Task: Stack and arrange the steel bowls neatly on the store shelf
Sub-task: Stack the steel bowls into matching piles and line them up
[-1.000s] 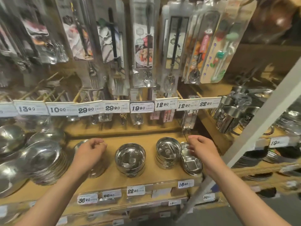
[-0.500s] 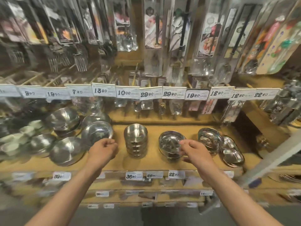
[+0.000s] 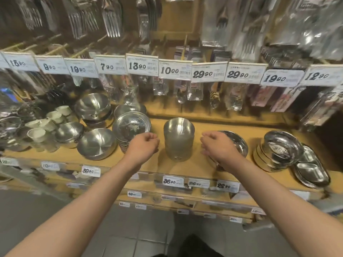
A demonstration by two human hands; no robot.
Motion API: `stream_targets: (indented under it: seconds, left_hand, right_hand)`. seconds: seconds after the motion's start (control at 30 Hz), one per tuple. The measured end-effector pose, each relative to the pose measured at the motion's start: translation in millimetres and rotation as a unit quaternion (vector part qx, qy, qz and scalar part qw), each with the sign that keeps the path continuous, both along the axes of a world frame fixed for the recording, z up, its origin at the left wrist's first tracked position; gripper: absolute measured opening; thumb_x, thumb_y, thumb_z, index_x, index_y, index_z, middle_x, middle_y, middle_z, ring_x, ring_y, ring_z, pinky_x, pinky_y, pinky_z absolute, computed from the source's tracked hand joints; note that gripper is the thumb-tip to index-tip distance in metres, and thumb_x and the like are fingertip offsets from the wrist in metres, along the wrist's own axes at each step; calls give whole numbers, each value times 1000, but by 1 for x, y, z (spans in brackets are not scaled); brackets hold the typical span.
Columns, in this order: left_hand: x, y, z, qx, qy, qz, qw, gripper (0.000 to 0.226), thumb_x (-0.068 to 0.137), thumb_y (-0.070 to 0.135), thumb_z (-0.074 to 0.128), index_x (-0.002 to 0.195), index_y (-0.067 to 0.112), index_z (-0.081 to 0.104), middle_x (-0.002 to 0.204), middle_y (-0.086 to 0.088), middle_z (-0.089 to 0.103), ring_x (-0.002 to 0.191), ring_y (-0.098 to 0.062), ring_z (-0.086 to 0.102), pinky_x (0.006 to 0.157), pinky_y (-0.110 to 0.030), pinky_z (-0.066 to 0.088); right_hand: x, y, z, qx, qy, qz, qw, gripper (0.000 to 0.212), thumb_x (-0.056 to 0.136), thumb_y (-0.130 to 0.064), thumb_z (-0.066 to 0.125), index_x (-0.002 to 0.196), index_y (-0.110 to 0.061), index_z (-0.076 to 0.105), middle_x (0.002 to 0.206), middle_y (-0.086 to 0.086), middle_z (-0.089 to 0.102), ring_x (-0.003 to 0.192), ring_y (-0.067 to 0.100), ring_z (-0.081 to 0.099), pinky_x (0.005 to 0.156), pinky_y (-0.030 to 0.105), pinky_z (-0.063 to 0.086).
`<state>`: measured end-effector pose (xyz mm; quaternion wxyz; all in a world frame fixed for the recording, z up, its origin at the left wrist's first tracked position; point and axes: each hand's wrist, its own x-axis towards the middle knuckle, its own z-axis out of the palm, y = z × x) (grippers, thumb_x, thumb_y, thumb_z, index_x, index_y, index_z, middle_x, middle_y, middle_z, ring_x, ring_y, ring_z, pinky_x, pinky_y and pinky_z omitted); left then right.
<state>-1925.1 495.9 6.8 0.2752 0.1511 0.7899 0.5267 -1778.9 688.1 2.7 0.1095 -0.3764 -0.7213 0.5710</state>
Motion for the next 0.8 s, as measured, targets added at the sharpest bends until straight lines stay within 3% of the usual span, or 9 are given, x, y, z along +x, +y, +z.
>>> stream_targets:
  seconds: [0.1,0.17,0.23,0.3,0.37,0.43,0.53,0.67,0.8]
  left_hand:
    - [-8,15,-9,-9,25,12,1000,21,88,21,56,68,19,63,59,5,60,65,-23,57,72,-34,50]
    - [-10,23,-13,-19,26,16,999,21,91,25,57,101,15,72,95,-9,75,95,-35,68,93,-44,55]
    - [-7,26,-14,-24,20,24,999,37,92,28,56,124,11,65,118,-18,71,112,-37,65,103,-50,51]
    - [-4,24,-15,-11,28,19,999,29,89,29,57,111,14,68,97,-7,72,93,-28,67,96,-45,55]
    - [3,20,-18,-10,22,24,999,14,92,25,60,97,15,69,85,0,68,84,-20,66,94,-47,57]
    - [14,18,-22,-30,5,16,999,14,96,22,60,93,13,69,90,-5,70,94,-27,68,97,-52,55]
    - [34,22,-26,-55,-24,-25,998,22,96,22,59,94,2,68,86,-9,68,87,-28,66,96,-54,54]
    - [56,34,-30,-60,-52,-79,994,22,93,27,60,81,10,68,75,-1,63,77,-22,57,76,-41,51]
    - [69,55,-30,-72,-49,-101,991,19,92,21,59,75,22,67,78,0,66,74,-22,62,78,-39,54]
  right_hand:
    - [-25,6,-10,21,-30,-1,999,68,74,-38,56,136,-11,56,97,1,68,92,17,68,92,45,58]
    - [-36,8,-12,15,-25,6,1000,78,72,-42,56,144,-15,49,101,-1,66,101,22,67,97,48,55]
    - [-38,13,-14,21,-21,2,1000,67,80,-39,58,142,-14,53,106,-1,67,102,21,67,94,45,57]
    - [-30,23,-13,-5,3,-26,1000,39,89,-30,60,125,-16,64,94,-3,66,87,14,67,75,33,62]
    - [-11,36,-9,-34,25,-55,998,11,90,-26,58,91,-22,68,80,1,61,71,14,62,56,24,55]
    - [13,48,-5,-17,13,-91,996,19,88,-26,56,76,-15,66,74,5,58,69,21,57,62,31,48]
    - [48,56,-5,50,-45,-139,988,24,92,-26,55,82,-7,67,77,10,68,75,28,63,73,48,56]
    - [86,60,-25,29,-113,-159,980,20,93,-28,63,96,-9,68,90,9,69,95,34,67,90,58,55]
    - [94,60,-40,15,-151,-141,978,63,92,-35,66,142,-2,49,130,15,61,116,35,61,99,53,51]
